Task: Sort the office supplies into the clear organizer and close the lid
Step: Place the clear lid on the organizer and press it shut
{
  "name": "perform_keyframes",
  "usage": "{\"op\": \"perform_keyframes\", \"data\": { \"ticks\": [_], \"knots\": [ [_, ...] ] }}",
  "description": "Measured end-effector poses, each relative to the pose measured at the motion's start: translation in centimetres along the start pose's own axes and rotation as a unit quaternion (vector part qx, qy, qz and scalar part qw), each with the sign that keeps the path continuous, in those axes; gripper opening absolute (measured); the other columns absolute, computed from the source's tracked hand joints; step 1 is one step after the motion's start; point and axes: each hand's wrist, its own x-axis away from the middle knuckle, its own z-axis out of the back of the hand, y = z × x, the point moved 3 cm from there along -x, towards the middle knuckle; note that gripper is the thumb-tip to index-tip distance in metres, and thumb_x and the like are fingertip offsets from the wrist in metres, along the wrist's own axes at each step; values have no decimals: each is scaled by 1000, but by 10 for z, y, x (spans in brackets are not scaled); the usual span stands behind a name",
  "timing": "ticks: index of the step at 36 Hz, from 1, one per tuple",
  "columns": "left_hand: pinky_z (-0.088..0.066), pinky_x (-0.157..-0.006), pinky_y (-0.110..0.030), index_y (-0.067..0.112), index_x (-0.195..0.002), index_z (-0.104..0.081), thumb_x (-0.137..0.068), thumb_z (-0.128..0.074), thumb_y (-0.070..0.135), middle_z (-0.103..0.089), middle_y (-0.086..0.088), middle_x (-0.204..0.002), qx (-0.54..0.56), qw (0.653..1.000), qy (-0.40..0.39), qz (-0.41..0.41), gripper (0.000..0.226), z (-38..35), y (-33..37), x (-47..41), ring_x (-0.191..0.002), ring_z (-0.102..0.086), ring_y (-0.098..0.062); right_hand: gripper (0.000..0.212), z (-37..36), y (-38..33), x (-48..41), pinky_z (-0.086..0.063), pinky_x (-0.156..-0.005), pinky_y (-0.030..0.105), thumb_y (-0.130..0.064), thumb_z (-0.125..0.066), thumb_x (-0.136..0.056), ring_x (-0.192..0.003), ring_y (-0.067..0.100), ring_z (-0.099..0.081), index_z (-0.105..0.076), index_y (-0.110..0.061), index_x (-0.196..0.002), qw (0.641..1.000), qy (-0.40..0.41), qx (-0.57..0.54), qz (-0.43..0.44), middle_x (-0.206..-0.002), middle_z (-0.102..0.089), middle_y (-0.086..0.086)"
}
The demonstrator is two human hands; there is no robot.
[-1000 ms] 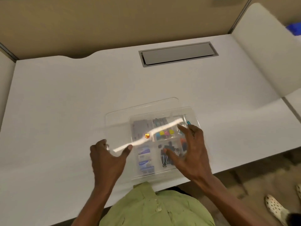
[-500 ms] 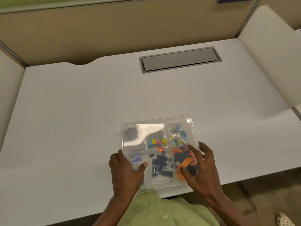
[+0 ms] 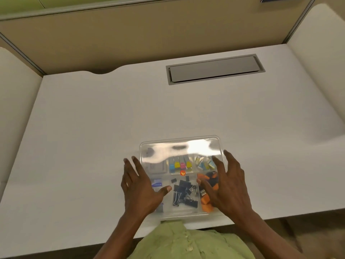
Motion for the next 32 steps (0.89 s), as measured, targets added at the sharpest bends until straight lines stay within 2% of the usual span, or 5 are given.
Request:
{"op": "perform_keyframes", "data": {
  "ticks": [3, 7, 12, 18, 32],
  "knots": [
    [7, -127, -47, 16, -159, 29, -52, -28, 110, 41, -9, -165, 17, 996, 35, -74, 154, 5, 7, -10, -157, 29, -29, 99, -9, -4, -20, -17, -124, 47, -81, -42, -87, -157, 28, 0, -20, -19, -160, 999, -22, 24, 37, -170, 1, 11],
    [3, -130, -49, 11, -162, 19, -69, -46, 99, 34, -10, -168, 2, 982, 79, -170, 144, 7, 17, -21, -158, 25, -28, 111, -22, -8, -40, -13, -126, 53, -90, -30, -83, -156, 28, 14, -4, -17, -162, 995, -49, 62, 58, -168, 16, 13],
    [-9, -131, -53, 7, -164, 10, -75, -56, 91, 25, -9, -171, -6, 974, 73, -213, 139, -3, 14, -32, -161, 17, -25, 112, -29, -8, -46, -13, -126, 52, -92, -26, -83, -155, 29, 16, 2, -17, -162, 992, -60, 93, 58, -167, 18, 14],
    [-20, -129, -55, 6, -165, 5, -81, -57, 85, 16, -9, -174, 7, 972, 79, -221, 131, -13, 7, -38, -162, 10, -25, 112, -34, -5, -46, -14, -126, 53, -92, -27, -82, -155, 31, 16, 3, -18, -161, 990, -72, 112, 55, -167, 20, 15],
    [-20, -130, -52, 10, -166, 5, -76, -47, 94, 15, -6, -174, -19, 978, 64, -196, 133, -21, 6, -52, -162, 9, -24, 113, -34, -8, -51, -15, -125, 54, -90, -32, -82, -156, 32, 12, -2, -16, -162, 989, -74, 113, 58, -167, 16, 17]
  ]
}}
